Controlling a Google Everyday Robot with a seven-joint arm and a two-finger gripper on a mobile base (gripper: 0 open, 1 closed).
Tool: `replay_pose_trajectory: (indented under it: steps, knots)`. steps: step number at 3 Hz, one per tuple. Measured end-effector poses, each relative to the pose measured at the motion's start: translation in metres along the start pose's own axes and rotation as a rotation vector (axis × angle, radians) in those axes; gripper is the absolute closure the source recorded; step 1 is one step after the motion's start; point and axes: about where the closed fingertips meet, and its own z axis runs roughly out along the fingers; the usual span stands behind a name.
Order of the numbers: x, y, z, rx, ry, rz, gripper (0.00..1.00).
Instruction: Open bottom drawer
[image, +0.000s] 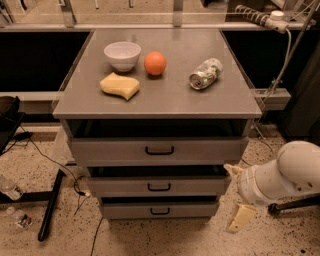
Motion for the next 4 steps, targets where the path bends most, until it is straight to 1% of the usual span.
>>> replay_pose_trajectory:
  steps: [1,2,3,4]
  knots:
    - [0.023,0.007,0.038,-0.007,-0.009,0.025,0.0]
    - [0.052,0.014,0.082,0.002,-0.017,0.07,0.0]
    - [0.075,0.018,0.128,0.026,-0.057,0.091,0.0]
    - [0.088,0.02,0.168,0.055,-0.119,0.086,0.0]
